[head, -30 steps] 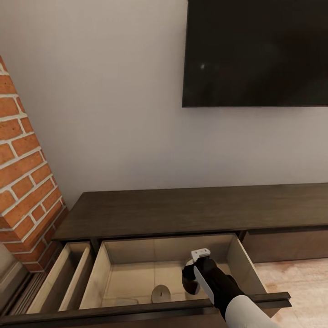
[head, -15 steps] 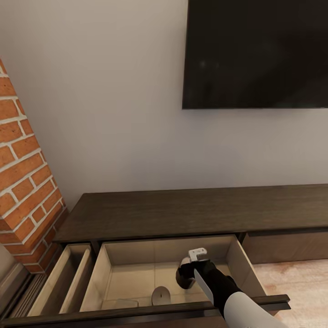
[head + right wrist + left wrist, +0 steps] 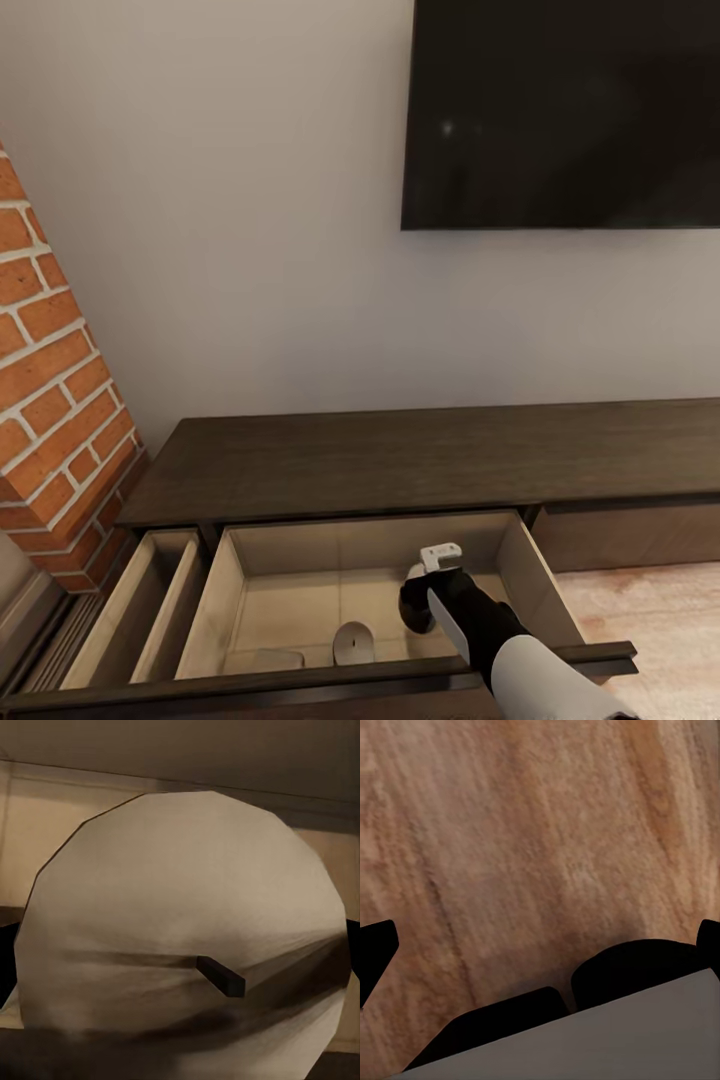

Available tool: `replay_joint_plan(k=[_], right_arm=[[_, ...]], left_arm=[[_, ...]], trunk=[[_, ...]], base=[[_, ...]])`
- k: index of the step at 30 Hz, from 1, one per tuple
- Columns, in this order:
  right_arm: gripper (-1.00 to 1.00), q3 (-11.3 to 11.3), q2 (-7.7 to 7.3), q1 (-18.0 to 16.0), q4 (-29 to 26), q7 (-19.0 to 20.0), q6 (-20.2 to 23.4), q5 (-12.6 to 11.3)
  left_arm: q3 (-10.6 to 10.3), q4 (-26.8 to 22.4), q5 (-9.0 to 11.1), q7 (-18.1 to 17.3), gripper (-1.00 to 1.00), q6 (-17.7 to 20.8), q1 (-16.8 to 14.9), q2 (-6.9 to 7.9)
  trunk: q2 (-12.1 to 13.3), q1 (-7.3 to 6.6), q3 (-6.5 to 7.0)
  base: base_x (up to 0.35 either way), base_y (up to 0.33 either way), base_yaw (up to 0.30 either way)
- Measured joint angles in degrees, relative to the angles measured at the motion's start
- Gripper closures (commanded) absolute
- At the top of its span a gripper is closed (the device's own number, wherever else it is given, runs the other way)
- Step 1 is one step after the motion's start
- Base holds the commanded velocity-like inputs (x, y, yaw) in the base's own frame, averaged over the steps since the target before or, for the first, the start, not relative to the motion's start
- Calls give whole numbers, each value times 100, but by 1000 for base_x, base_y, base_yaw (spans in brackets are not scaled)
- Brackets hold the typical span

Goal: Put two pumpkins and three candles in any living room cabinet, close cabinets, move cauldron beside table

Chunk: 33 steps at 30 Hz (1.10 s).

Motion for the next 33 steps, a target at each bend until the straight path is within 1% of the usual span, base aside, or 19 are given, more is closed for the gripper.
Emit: replay_joint_plan(k=[3,9,20,33], right_arm=[[100,-1,-7,-52,14,-11,171,1],[100,-1,1,-99,19,-16,291,-8],[100,-2,17,-130,149,-15,318,-6],[100,-1,16,-134,168,-9,317,4]], left_arm=[[0,2,-1,3,-100,-2,0,0],[0,22,-1,4,-100,-4,0,0],[0,35,3,-20,-100,-5,0,0],[0,35,17,-80,-100,-5,0,0]], trunk=[[0,0,-27],[0,0,-82],[0,0,-182],[0,0,-301]], base=[[0,0,0],[0,0,0],[0,0,0],[0,0,0]])
